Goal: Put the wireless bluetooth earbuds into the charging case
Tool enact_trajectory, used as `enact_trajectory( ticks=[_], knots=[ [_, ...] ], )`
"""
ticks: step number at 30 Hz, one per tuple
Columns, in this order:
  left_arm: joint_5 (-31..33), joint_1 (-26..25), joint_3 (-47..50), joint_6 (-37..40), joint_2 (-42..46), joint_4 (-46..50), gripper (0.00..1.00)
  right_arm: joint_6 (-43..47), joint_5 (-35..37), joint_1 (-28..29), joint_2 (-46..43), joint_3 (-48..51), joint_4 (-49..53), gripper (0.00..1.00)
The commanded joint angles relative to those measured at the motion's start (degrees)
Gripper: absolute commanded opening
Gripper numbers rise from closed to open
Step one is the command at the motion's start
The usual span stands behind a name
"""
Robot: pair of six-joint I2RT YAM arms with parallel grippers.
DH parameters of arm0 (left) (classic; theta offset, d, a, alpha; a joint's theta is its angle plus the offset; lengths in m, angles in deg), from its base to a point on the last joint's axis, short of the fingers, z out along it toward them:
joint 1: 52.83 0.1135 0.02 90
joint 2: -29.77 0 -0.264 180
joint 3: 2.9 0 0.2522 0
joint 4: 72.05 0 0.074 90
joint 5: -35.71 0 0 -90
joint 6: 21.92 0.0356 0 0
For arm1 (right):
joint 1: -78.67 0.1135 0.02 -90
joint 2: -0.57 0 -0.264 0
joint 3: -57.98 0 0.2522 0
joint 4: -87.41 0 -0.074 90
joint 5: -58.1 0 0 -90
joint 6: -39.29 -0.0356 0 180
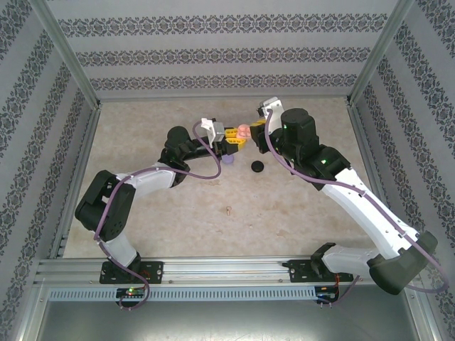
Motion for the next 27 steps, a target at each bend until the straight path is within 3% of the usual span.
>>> enact_trajectory(
  ticks=[1, 27],
  knots=[
    [-3.32, -1.03, -1.47, 0.67, -0.14, -3.28, 0.00, -0.19, -2.24, 0.38, -1.14, 0.71, -2.28, 0.18],
    [-4.22, -1.17, -1.38, 2.17, 2.90, -1.92, 0.00, -1.77, -4.13, 2.21, 0.64, 1.68, -1.93, 0.17]
  ],
)
